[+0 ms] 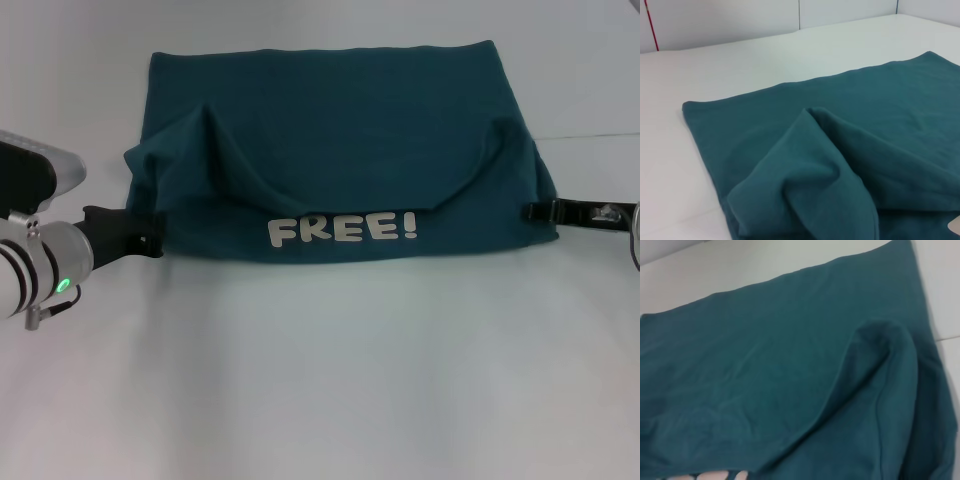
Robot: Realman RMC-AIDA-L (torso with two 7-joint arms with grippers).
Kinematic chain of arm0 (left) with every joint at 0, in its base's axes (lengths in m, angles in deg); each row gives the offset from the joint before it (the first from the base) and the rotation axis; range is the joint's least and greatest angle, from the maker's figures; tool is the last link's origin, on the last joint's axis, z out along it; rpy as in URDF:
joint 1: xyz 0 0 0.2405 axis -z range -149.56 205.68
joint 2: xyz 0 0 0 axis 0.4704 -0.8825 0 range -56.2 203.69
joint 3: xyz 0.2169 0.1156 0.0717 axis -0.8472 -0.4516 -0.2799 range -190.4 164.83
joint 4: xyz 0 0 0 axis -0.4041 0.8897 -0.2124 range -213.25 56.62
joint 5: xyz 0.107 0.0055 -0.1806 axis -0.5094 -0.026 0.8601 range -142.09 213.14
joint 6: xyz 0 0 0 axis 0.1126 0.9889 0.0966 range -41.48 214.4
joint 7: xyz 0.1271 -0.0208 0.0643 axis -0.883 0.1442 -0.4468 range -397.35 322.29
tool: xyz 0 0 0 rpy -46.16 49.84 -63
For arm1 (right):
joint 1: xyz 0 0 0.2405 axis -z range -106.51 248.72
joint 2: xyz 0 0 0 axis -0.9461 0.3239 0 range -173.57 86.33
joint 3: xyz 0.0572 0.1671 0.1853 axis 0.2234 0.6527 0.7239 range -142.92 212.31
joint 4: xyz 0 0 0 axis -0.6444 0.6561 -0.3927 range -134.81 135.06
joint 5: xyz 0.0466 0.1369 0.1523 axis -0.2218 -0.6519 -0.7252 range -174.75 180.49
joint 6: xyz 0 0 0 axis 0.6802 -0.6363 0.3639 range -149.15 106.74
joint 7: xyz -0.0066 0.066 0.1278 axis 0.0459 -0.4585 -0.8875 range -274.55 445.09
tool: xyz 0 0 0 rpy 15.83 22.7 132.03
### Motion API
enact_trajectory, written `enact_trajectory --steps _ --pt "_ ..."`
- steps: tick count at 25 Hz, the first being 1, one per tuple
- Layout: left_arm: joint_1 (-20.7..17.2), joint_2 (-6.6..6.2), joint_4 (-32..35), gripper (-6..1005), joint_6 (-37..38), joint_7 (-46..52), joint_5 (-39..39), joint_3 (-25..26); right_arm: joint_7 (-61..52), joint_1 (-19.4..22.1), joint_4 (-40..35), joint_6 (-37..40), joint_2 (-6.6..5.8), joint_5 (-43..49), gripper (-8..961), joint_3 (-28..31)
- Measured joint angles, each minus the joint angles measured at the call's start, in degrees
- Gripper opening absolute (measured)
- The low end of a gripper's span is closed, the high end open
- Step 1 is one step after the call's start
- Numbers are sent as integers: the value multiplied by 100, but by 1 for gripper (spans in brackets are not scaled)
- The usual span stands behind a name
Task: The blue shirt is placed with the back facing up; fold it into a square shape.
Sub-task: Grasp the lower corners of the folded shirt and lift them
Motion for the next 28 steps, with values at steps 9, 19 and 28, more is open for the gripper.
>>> enact_trajectory --steps 9,19,28 --pt "6 -2 -5 26 -107 7 5 0 1 43 -105 258 -31 -26 176 75" --pt "-401 21 480 27 349 672 -29 -11 363 488 -559 861 -2 -558 22 133" --pt "-1052 15 1262 26 1565 1487 -43 20 696 1043 -1008 1828 -52 -883 22 163"
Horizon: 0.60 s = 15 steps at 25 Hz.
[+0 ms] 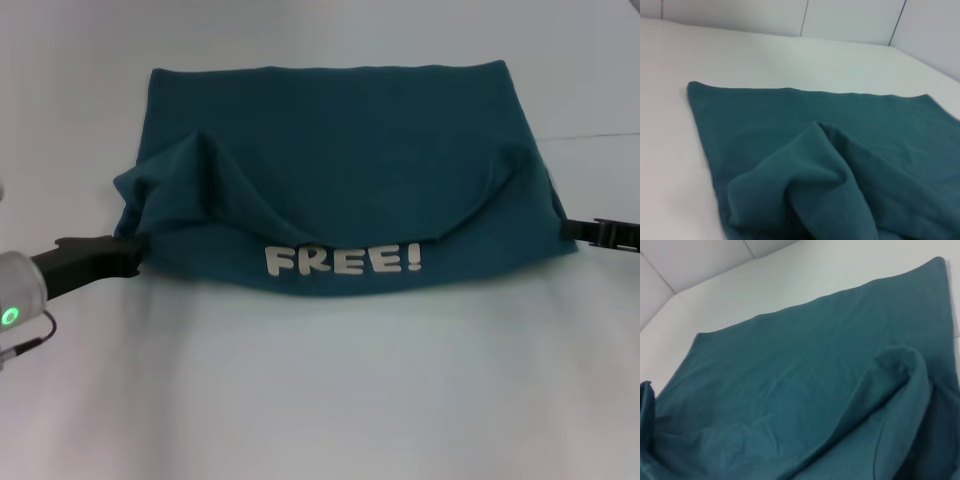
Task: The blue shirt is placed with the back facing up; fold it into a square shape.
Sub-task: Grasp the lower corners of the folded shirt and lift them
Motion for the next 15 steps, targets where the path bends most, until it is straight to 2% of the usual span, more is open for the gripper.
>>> enact_trajectory --steps 4,9,15 --pt "-236 10 300 27 749 191 -1 227 281 168 -147 567 -19 -131 21 207" --pt "-358 -21 391 27 1843 236 -89 1001 599 315 -204 1184 -32 -165 21 479" --pt "-590 -68 495 27 2793 246 -207 1850 1091 534 -213 1683 -65 -172 21 653"
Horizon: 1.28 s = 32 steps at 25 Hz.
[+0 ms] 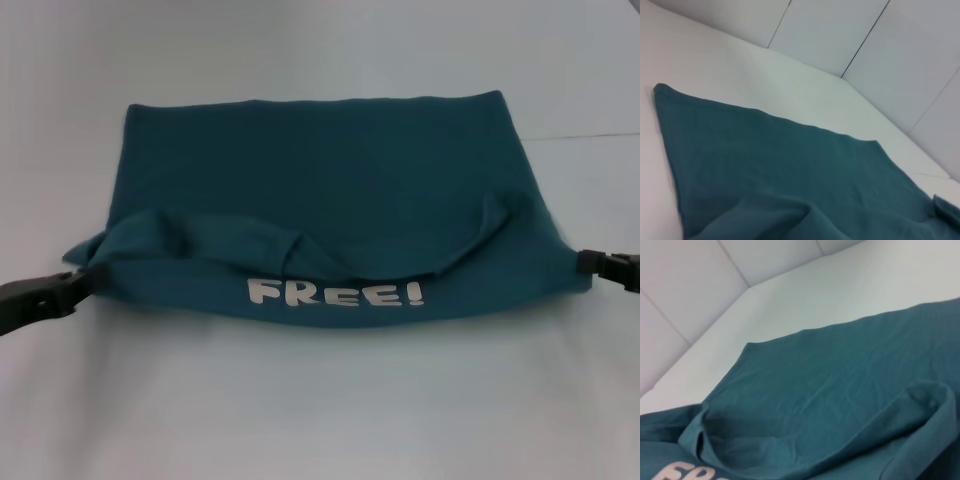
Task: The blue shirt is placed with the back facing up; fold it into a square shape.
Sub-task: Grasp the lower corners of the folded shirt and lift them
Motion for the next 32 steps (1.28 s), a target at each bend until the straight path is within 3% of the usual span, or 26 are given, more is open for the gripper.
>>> enact_trajectory --steps 7,19,32 --pt "-97 -66 42 26 767 77 -292 675 482 152 -3 461 -23 -1 22 296" --pt "-241 -94 143 26 1885 90 -386 1041 1123 569 -3 1414 -41 1 23 771" --pt "-503 -59 391 27 2353 375 -587 1261 1256 1124 -2 1893 -14 32 20 956"
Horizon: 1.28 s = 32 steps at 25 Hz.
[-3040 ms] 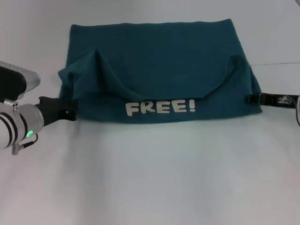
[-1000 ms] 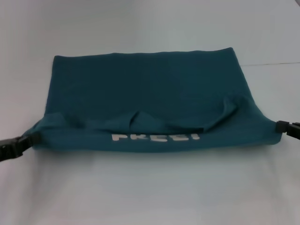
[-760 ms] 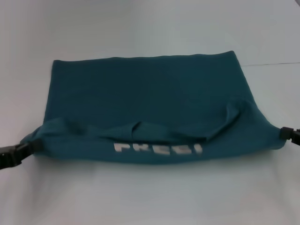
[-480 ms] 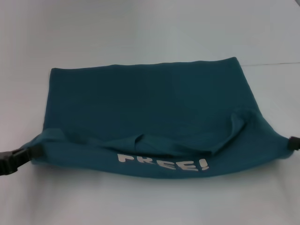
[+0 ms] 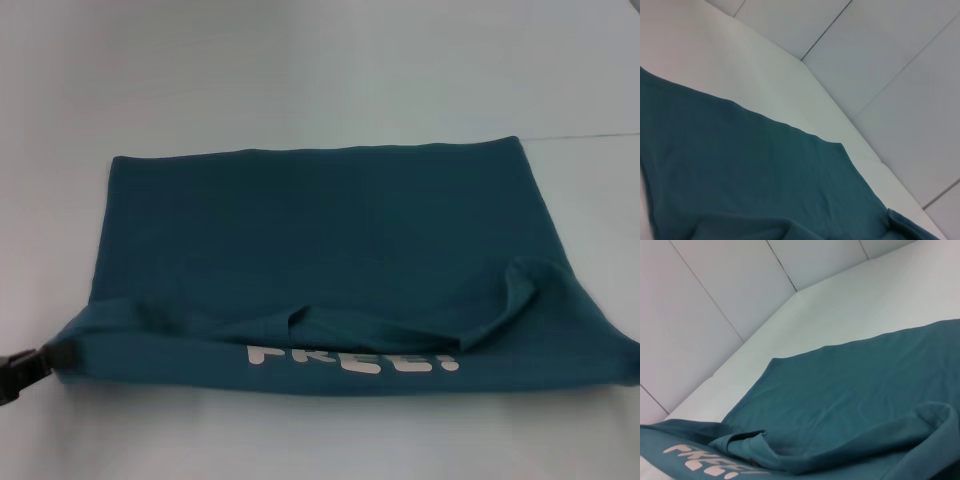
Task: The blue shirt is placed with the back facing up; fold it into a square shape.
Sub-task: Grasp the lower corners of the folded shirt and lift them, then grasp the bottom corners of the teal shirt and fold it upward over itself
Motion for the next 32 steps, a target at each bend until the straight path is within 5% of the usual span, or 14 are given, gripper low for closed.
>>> enact_trajectory --steps 17,25,32 --pt "-66 32 -24 26 533 58 -356 112 19 120 0 -7 -29 -10 20 277" --pt "831 -222 -474 26 -13 252 -316 286 -74 -543 61 -695 -83 -23 19 758" --pt "1758 -436 -1115 25 -1262 319 -312 284 -99 -1425 282 -1823 -89 -16 19 697"
